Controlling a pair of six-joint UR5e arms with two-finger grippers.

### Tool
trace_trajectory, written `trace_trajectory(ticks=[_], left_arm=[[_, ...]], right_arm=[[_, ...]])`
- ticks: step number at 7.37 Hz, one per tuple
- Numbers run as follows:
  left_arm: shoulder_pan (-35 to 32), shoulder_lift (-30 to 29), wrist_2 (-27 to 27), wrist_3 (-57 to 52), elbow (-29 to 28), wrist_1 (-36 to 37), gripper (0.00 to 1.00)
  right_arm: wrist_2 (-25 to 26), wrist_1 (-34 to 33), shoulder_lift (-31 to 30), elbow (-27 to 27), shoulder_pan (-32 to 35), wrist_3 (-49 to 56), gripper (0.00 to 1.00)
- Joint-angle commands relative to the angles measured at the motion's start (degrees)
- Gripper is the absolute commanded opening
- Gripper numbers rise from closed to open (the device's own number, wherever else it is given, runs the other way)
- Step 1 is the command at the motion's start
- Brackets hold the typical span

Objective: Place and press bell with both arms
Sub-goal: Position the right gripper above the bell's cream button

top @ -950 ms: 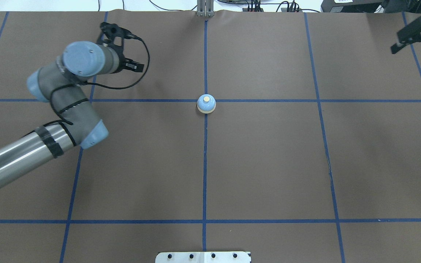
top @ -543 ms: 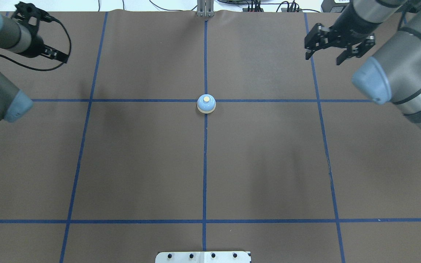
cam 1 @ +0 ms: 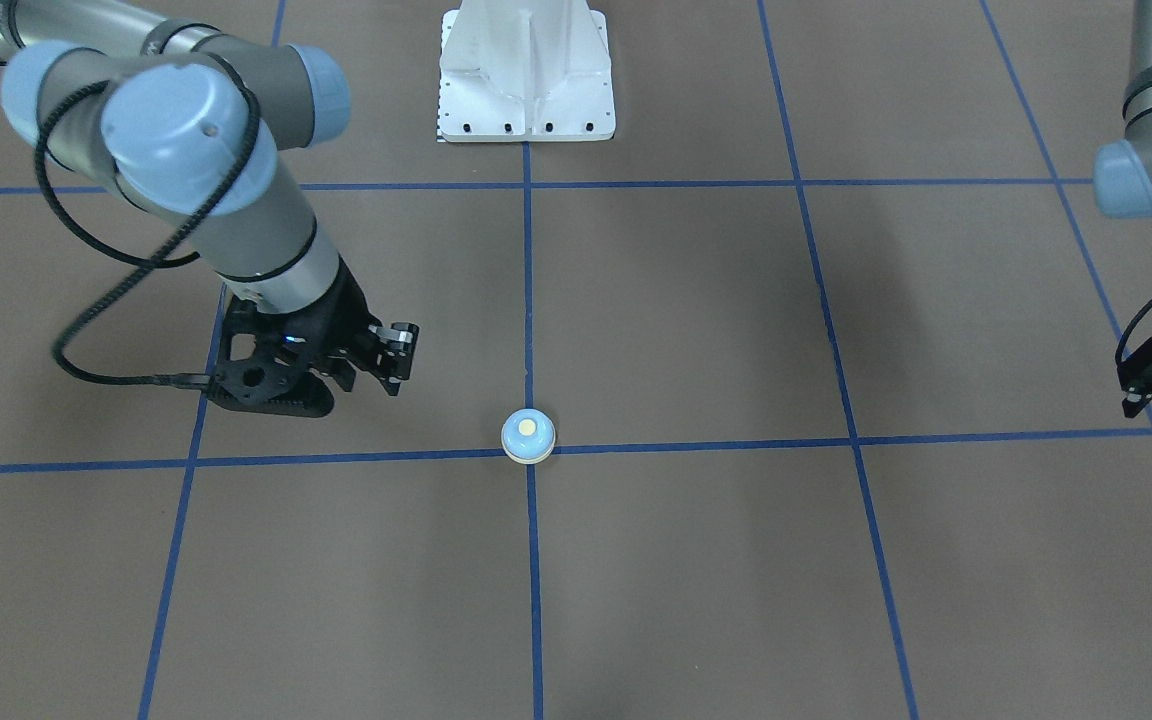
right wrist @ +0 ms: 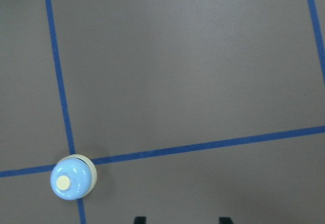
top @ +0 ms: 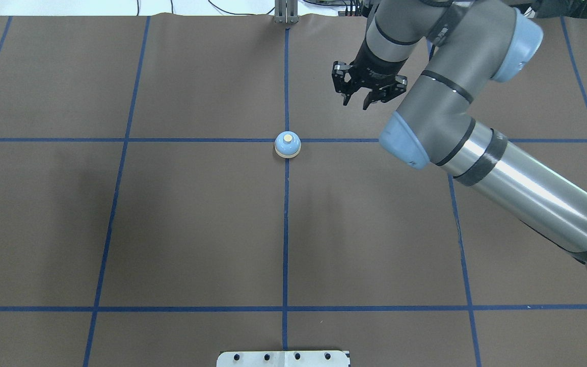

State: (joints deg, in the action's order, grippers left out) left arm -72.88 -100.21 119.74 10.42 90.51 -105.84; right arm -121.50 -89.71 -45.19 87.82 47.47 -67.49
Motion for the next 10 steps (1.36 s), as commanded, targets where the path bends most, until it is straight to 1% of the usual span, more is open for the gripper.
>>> trace_trajectory(ticks=[1,2,3,5,7,8,10], left_arm=[[-3.8,7.5,0.0,-11.9,12.0,13.3,1.00],[-4.2,10.0,0.0,-13.9,15.4,16.3,1.00],[-4.2,11.8,0.1,-14.0,17.1,16.6,1.00],[-4.2,12.6,0.3,-14.0,17.4,16.6,1.00],[-4.2,12.8,0.3,-14.0,17.6,16.6,1.00],[-4.2,12.8,0.3,-14.0,17.6,16.6,1.00],[-4.2,12.8,0.3,-14.0,17.6,16.6,1.00]], right_arm=[[2.1,6.2,5.3,-9.5,-3.2,-2.9,0.00],[2.4,6.2,8.3,-13.3,-3.9,-2.9,0.00],[2.4,6.3,11.5,-17.3,-4.5,-2.7,0.00],[2.5,6.3,14.7,-22.7,-6.3,-2.6,0.00],[3.8,6.5,15.3,-24.5,-7.7,-2.5,0.00],[4.2,6.6,16.6,-26.7,-7.7,-2.3,0.00],[4.3,8.8,17.2,-29.6,-8.1,-2.3,0.00]])
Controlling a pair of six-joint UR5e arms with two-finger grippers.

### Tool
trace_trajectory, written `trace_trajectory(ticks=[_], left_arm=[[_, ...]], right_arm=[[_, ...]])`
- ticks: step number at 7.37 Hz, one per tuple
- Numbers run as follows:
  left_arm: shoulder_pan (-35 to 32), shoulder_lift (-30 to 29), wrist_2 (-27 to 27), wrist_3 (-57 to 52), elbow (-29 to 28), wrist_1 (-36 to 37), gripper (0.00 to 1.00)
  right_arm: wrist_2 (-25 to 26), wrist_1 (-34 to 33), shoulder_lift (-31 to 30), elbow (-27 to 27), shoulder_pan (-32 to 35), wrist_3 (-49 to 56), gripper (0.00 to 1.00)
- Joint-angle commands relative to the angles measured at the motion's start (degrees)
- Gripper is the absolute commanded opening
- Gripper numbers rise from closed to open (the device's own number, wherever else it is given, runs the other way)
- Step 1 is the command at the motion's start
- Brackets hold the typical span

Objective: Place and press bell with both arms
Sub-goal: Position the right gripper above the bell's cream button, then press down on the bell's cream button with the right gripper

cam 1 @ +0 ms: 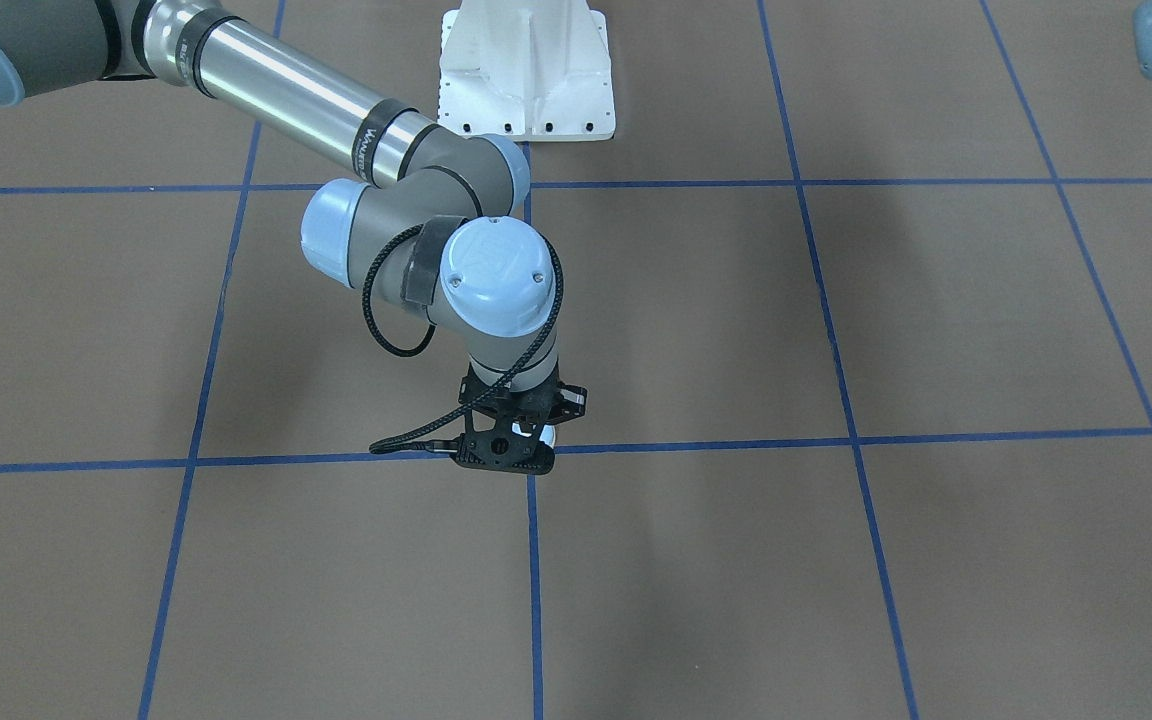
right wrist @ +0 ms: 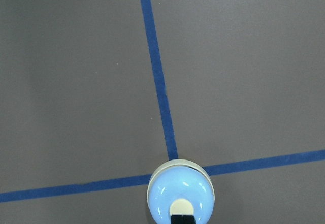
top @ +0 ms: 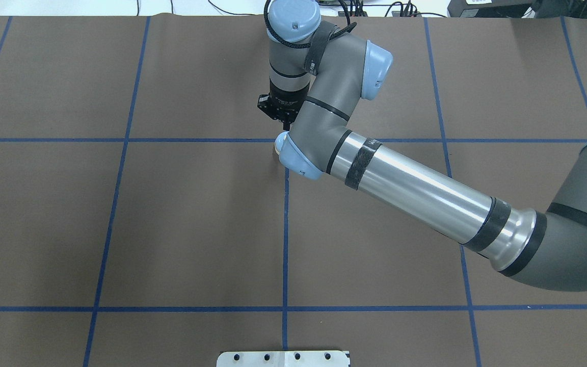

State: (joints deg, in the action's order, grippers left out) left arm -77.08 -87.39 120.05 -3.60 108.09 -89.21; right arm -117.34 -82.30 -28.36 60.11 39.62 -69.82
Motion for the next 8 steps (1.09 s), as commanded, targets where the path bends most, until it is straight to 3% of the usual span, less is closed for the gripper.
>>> trace_trajectory(ticks=[1,8], left_arm=[[0.0,0.0,-0.1,0.0,0.0,0.0,1.00],[0.0,0.0,-0.1,0.0,-0.1,-0.1,1.00]], right_arm=[[0.2,1.6,0.4,-2.4,-0.4,0.1,0.00],[0.5,1.7,0.0,-3.3,-1.7,0.1,0.00]])
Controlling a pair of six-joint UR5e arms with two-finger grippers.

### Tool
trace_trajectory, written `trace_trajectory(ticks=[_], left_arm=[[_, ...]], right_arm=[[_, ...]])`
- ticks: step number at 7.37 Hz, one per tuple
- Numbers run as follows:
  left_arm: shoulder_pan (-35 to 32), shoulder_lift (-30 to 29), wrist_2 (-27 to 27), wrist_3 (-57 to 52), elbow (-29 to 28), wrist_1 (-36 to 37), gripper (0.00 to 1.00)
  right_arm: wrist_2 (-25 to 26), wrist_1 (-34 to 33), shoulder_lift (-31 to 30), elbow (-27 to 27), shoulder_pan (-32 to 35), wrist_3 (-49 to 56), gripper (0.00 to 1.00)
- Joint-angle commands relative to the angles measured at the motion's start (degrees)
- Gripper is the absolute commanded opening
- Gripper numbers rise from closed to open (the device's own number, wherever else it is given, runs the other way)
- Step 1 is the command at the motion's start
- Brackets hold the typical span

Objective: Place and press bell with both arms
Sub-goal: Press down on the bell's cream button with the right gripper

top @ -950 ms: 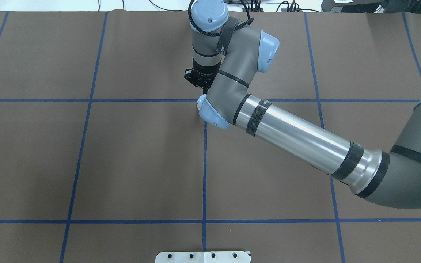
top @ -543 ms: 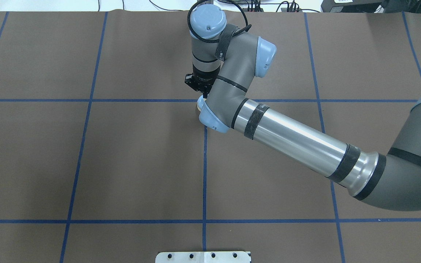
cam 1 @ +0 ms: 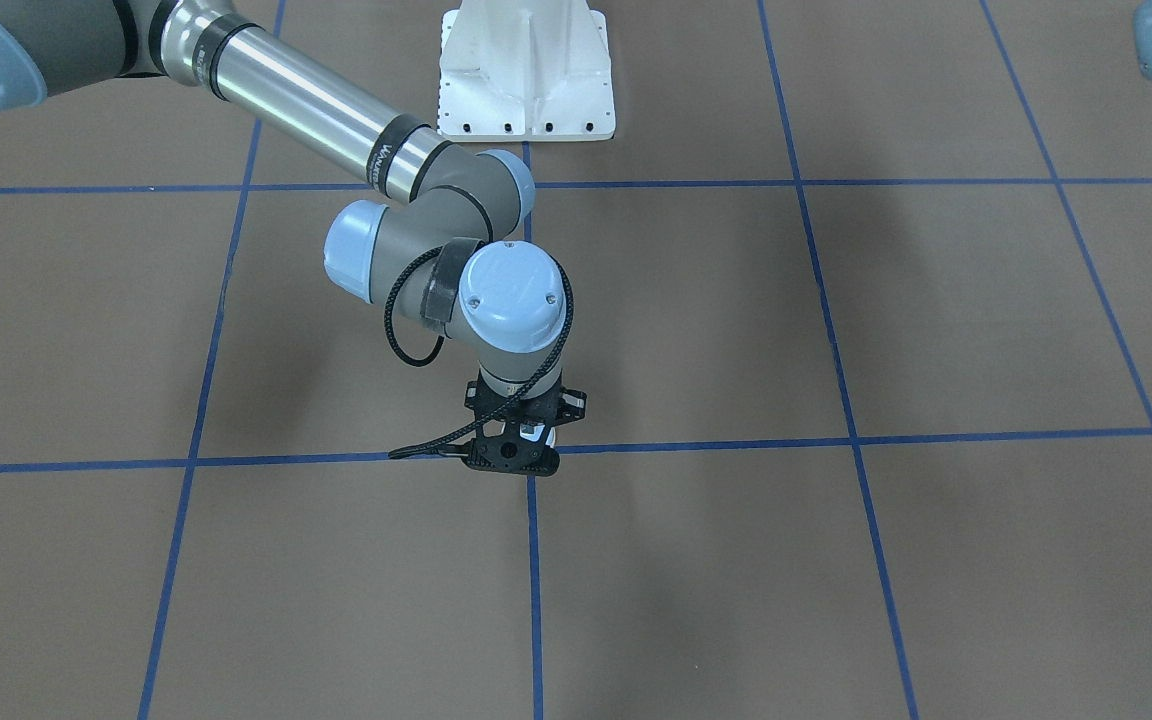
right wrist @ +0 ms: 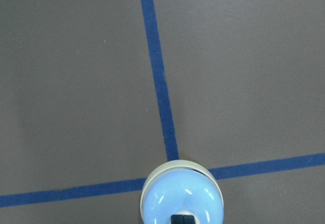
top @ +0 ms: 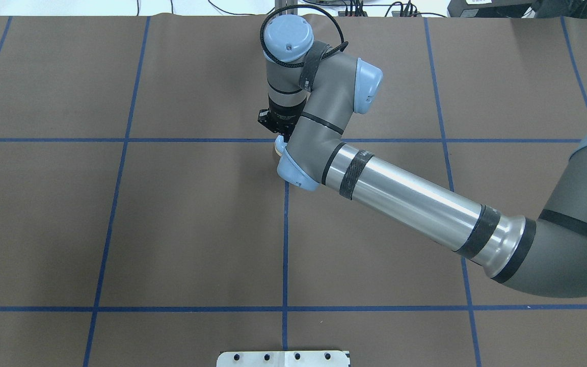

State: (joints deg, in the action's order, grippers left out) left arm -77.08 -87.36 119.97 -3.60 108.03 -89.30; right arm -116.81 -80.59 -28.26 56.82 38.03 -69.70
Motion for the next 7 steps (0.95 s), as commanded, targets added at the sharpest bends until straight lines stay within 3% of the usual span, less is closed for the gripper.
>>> trace_trajectory(ticks=[1,5,7], left_arm=[[0.0,0.0,0.0,0.0,0.0,-0.1,1.00],[0.0,0.0,0.0,0.1,0.0,-0.1,1.00],[0.0,0.0,0.0,0.0,0.1,-0.1,1.00]], right_arm=[[0.0,0.0,-0.3,0.0,-0.1,0.1,0.00],[-0.3,-0.1,0.1,1.6,1.3,-0.1,0.00],[-5.1,-1.4,0.0,6.7,4.1,-0.9,0.00]])
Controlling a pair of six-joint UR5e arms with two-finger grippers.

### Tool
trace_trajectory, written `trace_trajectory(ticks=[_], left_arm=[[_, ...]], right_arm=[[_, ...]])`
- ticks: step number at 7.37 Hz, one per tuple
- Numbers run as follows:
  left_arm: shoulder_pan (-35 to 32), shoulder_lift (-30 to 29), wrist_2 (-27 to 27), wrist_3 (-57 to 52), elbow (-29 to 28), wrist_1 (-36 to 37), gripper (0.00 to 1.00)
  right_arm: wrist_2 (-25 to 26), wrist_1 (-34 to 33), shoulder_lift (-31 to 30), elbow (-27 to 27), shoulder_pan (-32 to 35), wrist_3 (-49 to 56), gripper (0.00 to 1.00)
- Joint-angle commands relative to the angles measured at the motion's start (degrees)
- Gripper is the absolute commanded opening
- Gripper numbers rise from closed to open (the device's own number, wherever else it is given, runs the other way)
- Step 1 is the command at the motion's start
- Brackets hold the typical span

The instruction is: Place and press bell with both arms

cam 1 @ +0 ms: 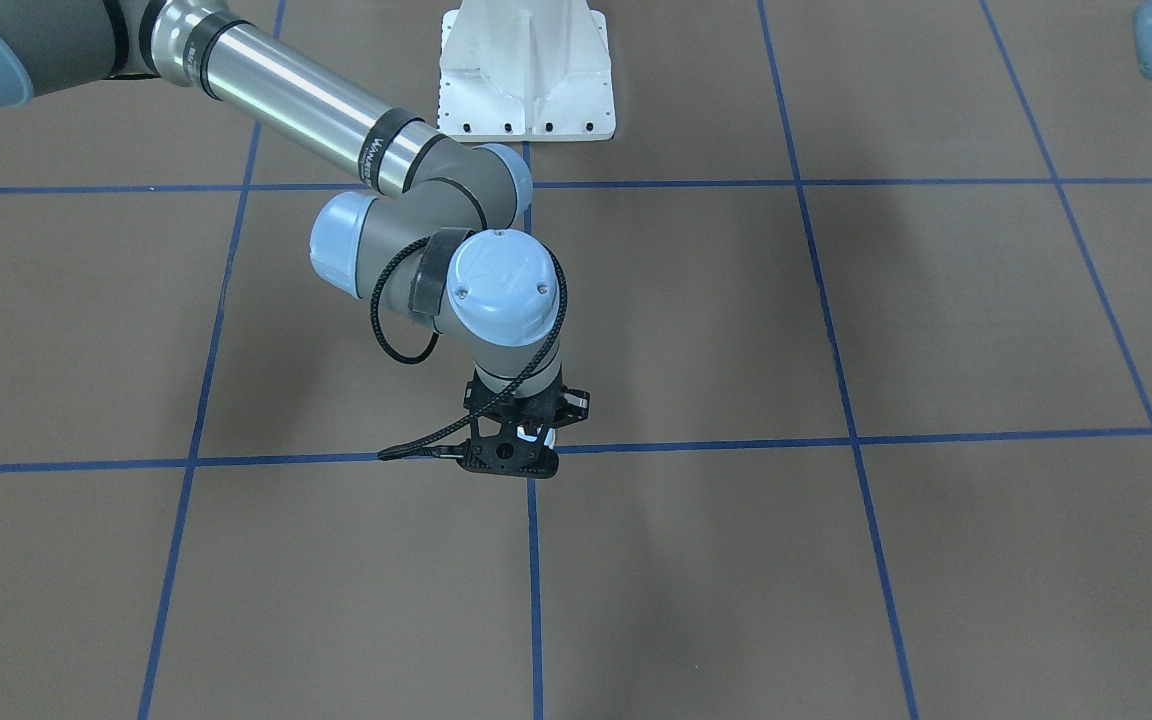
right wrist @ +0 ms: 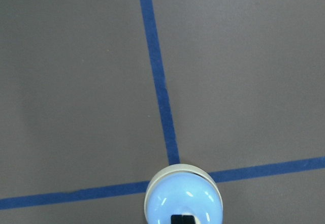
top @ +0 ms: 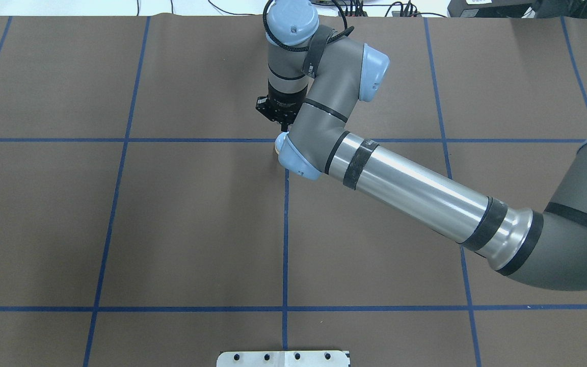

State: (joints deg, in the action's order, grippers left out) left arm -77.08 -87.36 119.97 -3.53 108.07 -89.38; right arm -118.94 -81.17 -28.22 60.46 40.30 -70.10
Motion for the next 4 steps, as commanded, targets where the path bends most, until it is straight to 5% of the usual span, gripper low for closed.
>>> trace_trajectory(ticks=[1,4], left_arm=[[-0.1,0.1,0.1,-0.1,0.2,0.0,1.00],[-6.5,3.8,8.7,-5.3,0.1,0.1,1.00]], right_arm=[[-3.4,-4.7,-1.6,8.1,3.0,-0.2,0.96],[-4.1,-12.4,-19.6,31.6,8.7,8.7,1.00]])
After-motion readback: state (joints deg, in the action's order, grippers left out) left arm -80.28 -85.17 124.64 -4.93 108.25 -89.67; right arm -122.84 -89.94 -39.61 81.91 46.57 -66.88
